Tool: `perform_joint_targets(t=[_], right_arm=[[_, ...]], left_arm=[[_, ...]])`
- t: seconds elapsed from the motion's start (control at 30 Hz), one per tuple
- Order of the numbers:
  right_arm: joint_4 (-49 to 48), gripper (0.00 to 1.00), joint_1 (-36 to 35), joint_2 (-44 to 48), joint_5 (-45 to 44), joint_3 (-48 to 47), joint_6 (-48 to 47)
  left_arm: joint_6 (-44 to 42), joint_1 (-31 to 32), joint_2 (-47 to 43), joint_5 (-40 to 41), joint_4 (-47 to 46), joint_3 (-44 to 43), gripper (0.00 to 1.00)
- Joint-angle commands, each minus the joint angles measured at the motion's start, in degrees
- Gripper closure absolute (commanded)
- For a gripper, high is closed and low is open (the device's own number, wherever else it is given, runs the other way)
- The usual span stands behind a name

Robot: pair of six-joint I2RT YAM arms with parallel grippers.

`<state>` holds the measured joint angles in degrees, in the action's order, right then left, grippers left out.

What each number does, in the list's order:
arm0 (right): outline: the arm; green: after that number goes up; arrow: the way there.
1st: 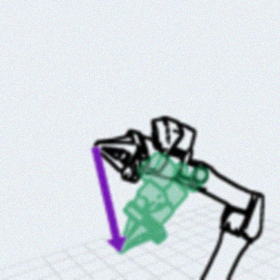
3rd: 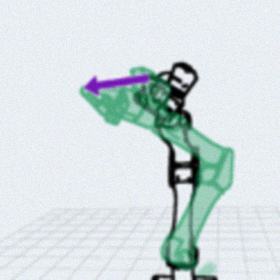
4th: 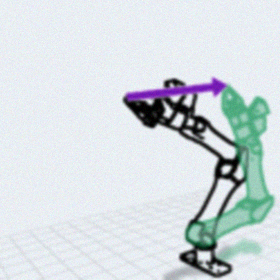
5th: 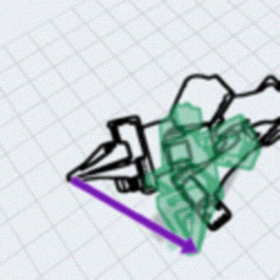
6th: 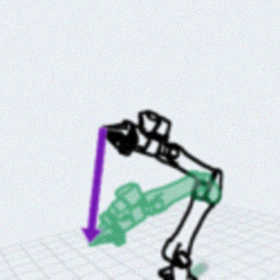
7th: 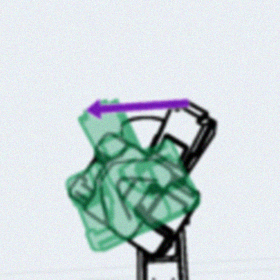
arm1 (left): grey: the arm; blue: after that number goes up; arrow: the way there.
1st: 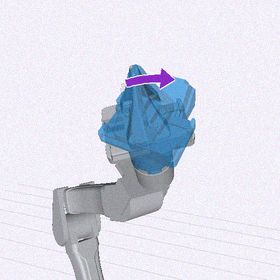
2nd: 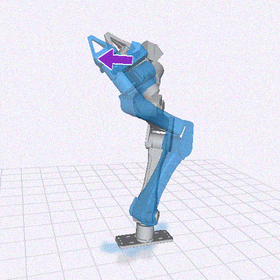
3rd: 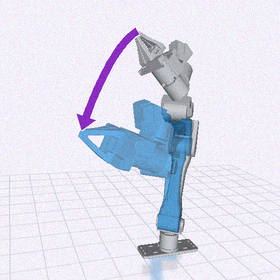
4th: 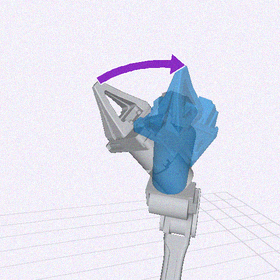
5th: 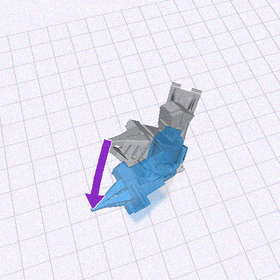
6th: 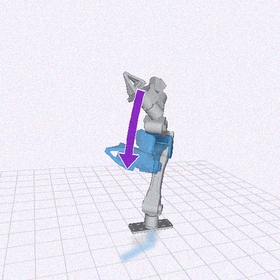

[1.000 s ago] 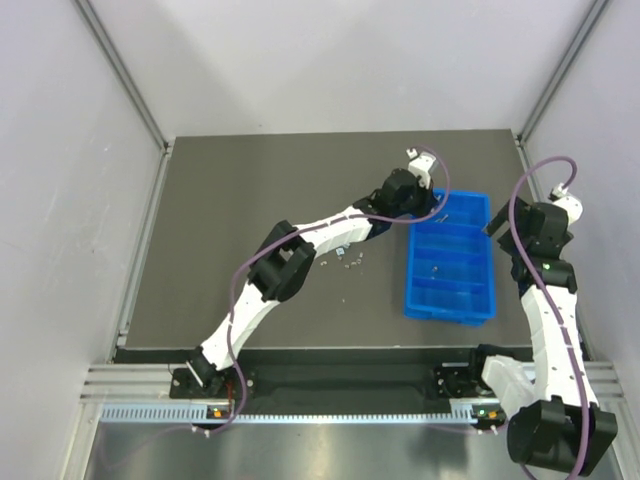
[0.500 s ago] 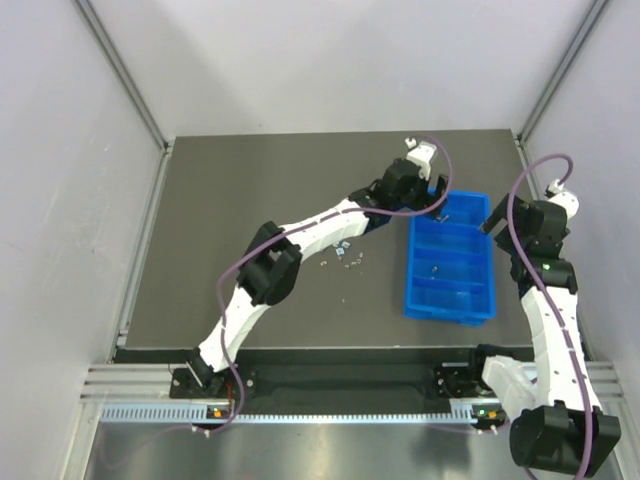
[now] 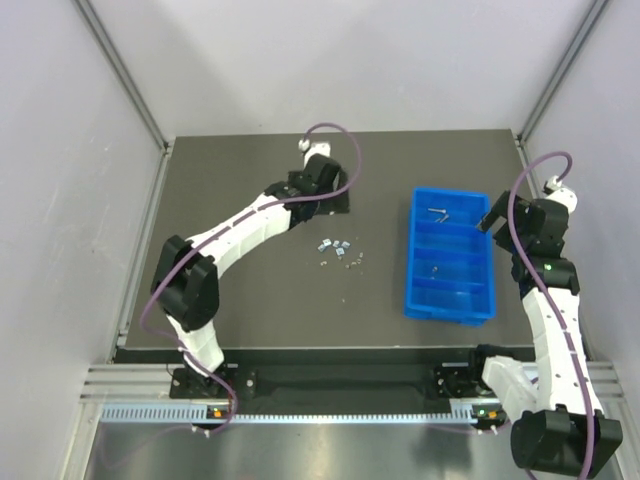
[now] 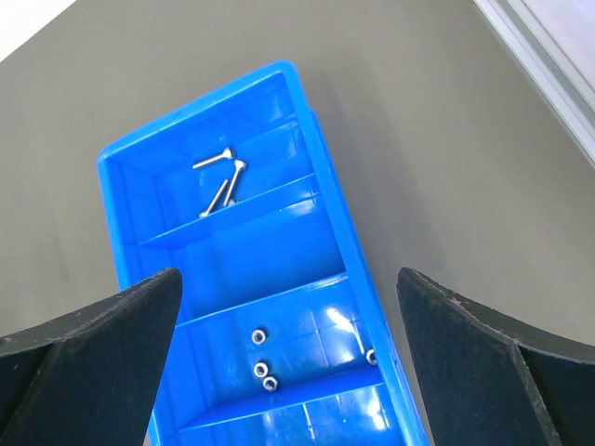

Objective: Sort the screws and nuts into containers

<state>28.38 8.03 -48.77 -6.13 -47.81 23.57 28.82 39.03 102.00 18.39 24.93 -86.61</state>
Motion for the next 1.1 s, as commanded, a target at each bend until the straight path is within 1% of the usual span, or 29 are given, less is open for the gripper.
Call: perform_joint_targets(t=[0.0,0.1,0.2,0.27,0.37,0.43,0.5,0.63,0.83,1.03,1.07], right_arm=[[-1.31,0.0,-0.47,0.26,0.51,-1.23,-0.72],[-1.49,0.0,-0.47,0.35,0.42,-0.71,-0.72],[-1.4,0.0,-0.47,0.52,0.16,-0.27,-0.63],[-1.57,0.0,-0.47,0.43,-0.11,0.0,-0.63],[-1.66,0.0,-0.47,0.26,-0.28,0.0,-0.63],[-2.01,0.0,-0.47,0.35,-0.37,0.35,-0.63],[-2.28,0.0,-0.47,0.35,-0.81,0.87,-0.37],[-2.72,0.0,-0.47,0.35,-1.25,1.14,-0.46],[-2.63,0.01,-0.47,-0.09,-2.13,0.53,-0.63],[-2.81,0.0,-0.47,-0.36,-2.31,0.7,-0.55],[-2.81,0.0,-0.47,-0.36,-2.22,0.7,-0.55]], left_arm=[[5.46,-0.35,-0.04,4.1,7.76,3.81,0.06],[5.02,-0.53,0.92,4.54,9.96,3.73,0.08],[6.42,-1.14,3.2,5.42,13.3,2.5,0.11],[10.54,-1.84,5.22,6.74,15.31,1.27,0.12],[15.64,-2.02,7.51,5.35,17.17,0.13,0.12],[17.66,-2.11,9.87,4.46,18.04,-1.01,0.14],[17.76,-2.02,11.9,2.36,18.31,-2.07,0.15],[19.6,-2.02,15.68,1.56,19.11,-3.66,0.17],[21.28,-1.94,15.87,2.7,19.11,-2.61,0.2],[21.98,-1.94,15.08,1.82,18.93,-0.76,0.28],[22.33,-1.94,14.9,2.0,18.84,-0.41,0.32]])
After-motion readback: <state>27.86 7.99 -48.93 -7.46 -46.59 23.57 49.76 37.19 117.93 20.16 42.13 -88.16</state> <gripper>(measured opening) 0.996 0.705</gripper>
